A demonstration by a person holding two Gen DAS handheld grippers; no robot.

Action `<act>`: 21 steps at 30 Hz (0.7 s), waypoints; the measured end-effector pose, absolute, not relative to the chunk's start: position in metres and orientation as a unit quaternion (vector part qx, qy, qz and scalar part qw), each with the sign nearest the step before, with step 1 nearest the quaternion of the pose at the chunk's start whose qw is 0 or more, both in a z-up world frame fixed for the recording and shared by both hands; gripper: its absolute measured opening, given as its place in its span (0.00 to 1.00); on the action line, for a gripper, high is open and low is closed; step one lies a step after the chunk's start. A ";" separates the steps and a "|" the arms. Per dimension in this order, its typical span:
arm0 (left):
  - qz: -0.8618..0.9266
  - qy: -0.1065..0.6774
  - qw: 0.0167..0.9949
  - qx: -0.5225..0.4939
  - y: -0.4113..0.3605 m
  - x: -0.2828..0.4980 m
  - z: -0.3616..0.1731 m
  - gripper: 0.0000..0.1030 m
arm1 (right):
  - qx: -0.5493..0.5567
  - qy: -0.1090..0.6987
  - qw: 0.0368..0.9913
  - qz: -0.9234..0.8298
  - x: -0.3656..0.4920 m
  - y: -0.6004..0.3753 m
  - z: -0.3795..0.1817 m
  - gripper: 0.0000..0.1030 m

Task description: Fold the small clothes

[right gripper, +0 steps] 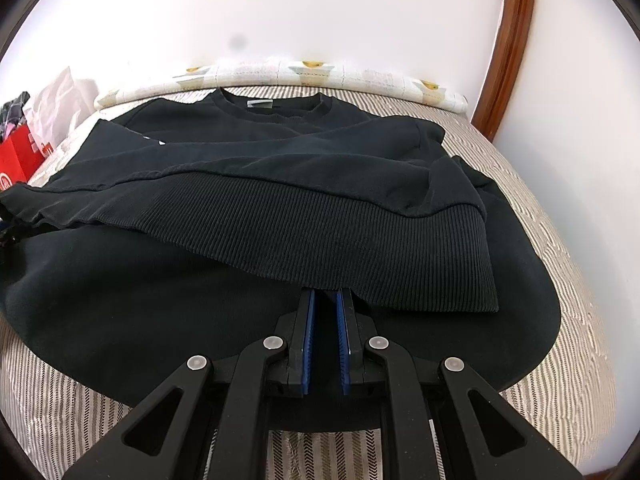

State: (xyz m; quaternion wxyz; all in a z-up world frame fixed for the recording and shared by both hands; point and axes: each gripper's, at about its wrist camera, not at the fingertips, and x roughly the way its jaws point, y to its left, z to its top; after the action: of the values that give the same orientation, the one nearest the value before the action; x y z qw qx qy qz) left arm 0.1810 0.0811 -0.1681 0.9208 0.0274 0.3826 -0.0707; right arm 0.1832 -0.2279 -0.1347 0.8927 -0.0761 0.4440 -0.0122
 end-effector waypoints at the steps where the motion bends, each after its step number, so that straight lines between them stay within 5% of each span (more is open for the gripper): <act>1: -0.076 0.382 0.921 0.025 0.083 0.181 -0.168 0.34 | -0.080 0.446 0.892 -0.012 0.185 -0.227 -0.135 0.11; 16: -0.112 0.422 0.899 -0.018 0.081 0.218 -0.147 0.34 | -0.028 0.436 0.899 0.009 0.232 -0.239 -0.115 0.13; 21: -0.104 0.435 0.891 -0.078 0.093 0.255 -0.143 0.33 | -0.017 0.426 0.904 0.012 0.274 -0.248 -0.104 0.21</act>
State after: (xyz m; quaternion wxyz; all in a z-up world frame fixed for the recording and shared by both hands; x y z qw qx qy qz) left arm 0.2551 0.0927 -0.1434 0.8907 -0.0783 0.4355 -0.1044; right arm 0.2745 -0.2479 -0.1037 0.9043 -0.0174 0.4264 0.0119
